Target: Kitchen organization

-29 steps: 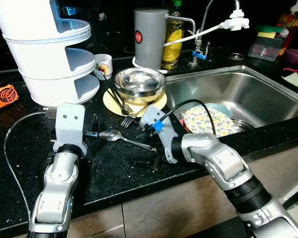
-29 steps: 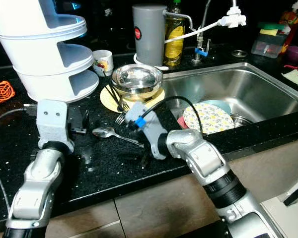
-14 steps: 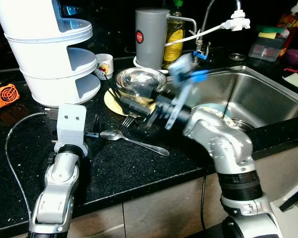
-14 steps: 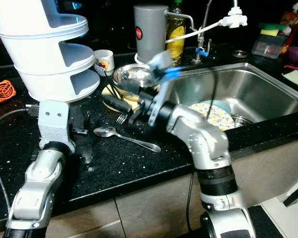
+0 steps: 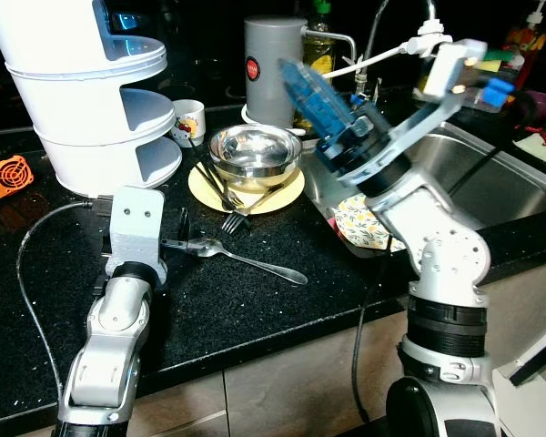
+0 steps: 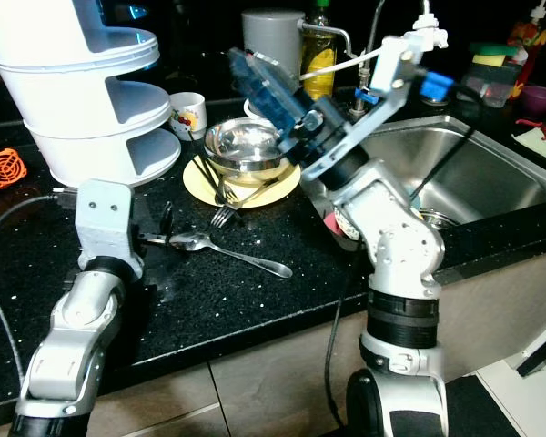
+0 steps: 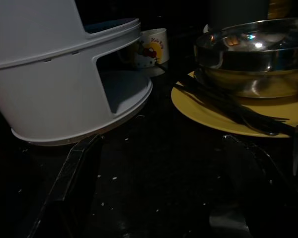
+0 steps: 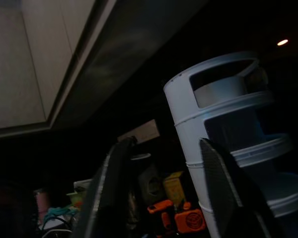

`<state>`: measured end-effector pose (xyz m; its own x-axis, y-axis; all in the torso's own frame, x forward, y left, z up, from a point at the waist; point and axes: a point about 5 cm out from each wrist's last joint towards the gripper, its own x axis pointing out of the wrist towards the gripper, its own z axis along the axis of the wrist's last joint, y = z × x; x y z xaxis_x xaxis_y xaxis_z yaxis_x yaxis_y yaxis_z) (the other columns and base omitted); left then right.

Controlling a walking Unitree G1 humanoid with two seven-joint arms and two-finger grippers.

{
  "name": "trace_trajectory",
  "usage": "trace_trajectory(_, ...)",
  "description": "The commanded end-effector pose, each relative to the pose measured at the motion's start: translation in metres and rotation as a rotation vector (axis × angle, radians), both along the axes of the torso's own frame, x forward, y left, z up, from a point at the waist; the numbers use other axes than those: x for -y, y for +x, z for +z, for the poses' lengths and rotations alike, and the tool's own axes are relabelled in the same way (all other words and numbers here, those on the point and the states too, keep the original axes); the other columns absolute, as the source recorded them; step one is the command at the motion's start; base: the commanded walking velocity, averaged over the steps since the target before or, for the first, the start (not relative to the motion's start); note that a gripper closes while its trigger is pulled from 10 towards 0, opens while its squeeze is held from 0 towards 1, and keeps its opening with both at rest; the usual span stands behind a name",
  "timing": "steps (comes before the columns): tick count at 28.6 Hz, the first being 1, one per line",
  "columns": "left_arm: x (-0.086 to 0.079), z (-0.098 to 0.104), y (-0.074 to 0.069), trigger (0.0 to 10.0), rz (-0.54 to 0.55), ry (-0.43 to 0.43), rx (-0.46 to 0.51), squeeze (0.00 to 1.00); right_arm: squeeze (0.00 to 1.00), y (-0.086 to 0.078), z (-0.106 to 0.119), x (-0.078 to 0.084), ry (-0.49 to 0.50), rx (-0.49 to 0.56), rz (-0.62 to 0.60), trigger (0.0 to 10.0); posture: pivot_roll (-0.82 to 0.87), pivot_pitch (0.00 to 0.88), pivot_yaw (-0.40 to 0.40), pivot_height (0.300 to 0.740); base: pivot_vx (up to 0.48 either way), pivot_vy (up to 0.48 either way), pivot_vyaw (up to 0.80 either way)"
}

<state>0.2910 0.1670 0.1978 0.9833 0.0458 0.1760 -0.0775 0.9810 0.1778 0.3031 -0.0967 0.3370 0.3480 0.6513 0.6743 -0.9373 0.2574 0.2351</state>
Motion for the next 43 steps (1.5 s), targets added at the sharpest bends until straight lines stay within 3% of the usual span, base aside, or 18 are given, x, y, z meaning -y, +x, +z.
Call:
trace_trajectory(1, 0.004, 0.001, 0.000, 10.0, -0.017, -0.010, 0.005, 0.00, 0.00, -0.004, 0.003, 0.001, 0.027, 0.013, 0.012, 0.0, 0.05, 0.000, -0.012, 0.740, 0.000, 0.000, 0.00)
trace_trajectory(9, 0.005, 0.001, 0.000, 10.0, -0.020, -0.009, 0.006, 0.00, 0.00, -0.005, 0.008, 0.004, 0.049, 0.017, 0.017, 0.0, 0.05, 0.000, -0.013, 0.740, 0.000, 0.000, 0.00)
trace_trajectory(12, 0.005, 0.001, 0.000, 10.0, -0.020, -0.011, 0.007, 0.00, 0.00, -0.004, 0.008, 0.004, 0.006, 0.016, -0.003, 0.0, 0.05, 0.000, -0.015, 0.740, 0.000, 0.000, 0.00)
trace_trajectory(13, 0.005, 0.001, 0.001, 10.0, -0.020, -0.012, 0.006, 0.00, 0.00, -0.001, 0.001, -0.003, -0.083, -0.024, -0.008, 2.1, 0.05, 0.000, -0.015, 0.740, 0.000, 0.000, 0.00)
trace_trajectory(14, 0.005, 0.001, 0.001, 10.0, -0.020, -0.012, 0.006, 0.00, 0.00, 0.000, -0.001, -0.005, -0.105, -0.035, -0.007, 2.1, 0.05, 0.000, -0.015, 0.740, 0.000, 0.000, 0.00)
trace_trajectory(15, 0.005, 0.001, 0.001, 10.0, -0.021, -0.012, 0.006, 0.00, 1.00, 0.000, -0.007, -0.011, -0.213, -0.017, -0.045, 10.0, 0.05, 0.000, -0.013, 0.740, 0.000, 0.000, 0.00)
trace_trajectory(16, 0.005, 0.001, 0.001, 10.0, -0.022, -0.012, 0.006, 0.00, 1.00, -0.001, -0.016, -0.017, -0.348, 0.014, -0.070, 10.0, 0.05, 0.000, -0.014, 0.740, 0.000, 0.000, 0.00)
trace_trajectory(17, 0.005, 0.001, 0.001, 10.0, -0.022, -0.012, 0.006, 0.00, 1.00, -0.001, -0.016, -0.017, -0.348, 0.014, -0.070, 10.0, 0.05, 0.000, -0.014, 0.740, 0.000, 0.000, 0.00)
trace_trajectory(18, 0.006, 0.001, 0.001, 10.0, -0.022, -0.012, 0.006, 0.00, 1.00, -0.002, -0.023, -0.022, -0.443, 0.036, -0.083, 10.0, 0.05, 0.000, -0.014, 0.740, 0.000, 0.000, 0.00)
trace_trajectory(19, 0.006, 0.001, 0.001, 10.0, -0.023, -0.012, 0.006, 0.00, 1.00, -0.004, -0.047, -0.031, -0.724, 0.085, -0.111, 10.0, 0.05, 0.000, -0.013, 0.740, 0.000, 0.000, 0.00)
trace_trajectory(20, 0.006, 0.001, 0.001, 10.0, -0.023, -0.012, 0.006, 0.00, 1.00, -0.004, -0.047, -0.031, -0.724, 0.085, -0.111, 10.0, 0.05, 0.000, -0.013, 0.740, 0.000, 0.000, 0.00)
trace_trajectory(22, 0.006, 0.002, 0.002, 10.0, -0.024, -0.011, 0.008, 0.00, 1.00, -0.002, -0.067, -0.034, -0.924, 0.096, -0.129, 10.0, 0.05, 0.000, -0.013, 0.740, 0.000, 0.000, 0.00)
trace_trajectory(30, 0.007, 0.002, 0.002, 10.0, -0.028, -0.013, 0.009, 0.00, 1.00, -0.002, -0.093, -0.035, -1.115, 0.037, -0.119, 10.0, 0.05, 0.000, -0.014, 0.740, 0.000, 0.000, 0.00)
trace_trajectory(32, 0.007, 0.002, 0.002, 10.0, -0.028, -0.013, 0.009, 0.00, 1.00, 0.002, -0.103, -0.032, -1.221, 0.026, -0.158, 10.0, 0.05, 0.000, -0.014, 0.740, 0.000, 0.000, 0.00)
trace_trajectory(39, 0.008, 0.002, 0.002, 10.0, -0.031, -0.015, 0.010, 0.00, 1.00, 0.012, -0.117, -0.029, -1.297, -0.080, -0.208, 10.0, 0.05, 0.000, -0.016, 0.740, 0.000, 0.000, 0.00)
trace_trajectory(40, 0.008, 0.002, 0.002, 10.0, -0.031, -0.015, 0.010, 0.00, 0.35, 0.014, -0.118, -0.028, -1.299, -0.112, -0.218, 10.0, 0.05, 0.000, -0.016, 0.740, 0.000, 0.000, 0.00)
trace_trajectory(43, 0.008, 0.002, 0.002, 10.0, -0.030, -0.016, 0.010, 0.00, 0.35, 0.016, -0.120, -0.027, -1.301, -0.145, -0.225, 10.0, 0.05, 0.000, -0.016, 0.740, 0.000, 0.000, 0.00)
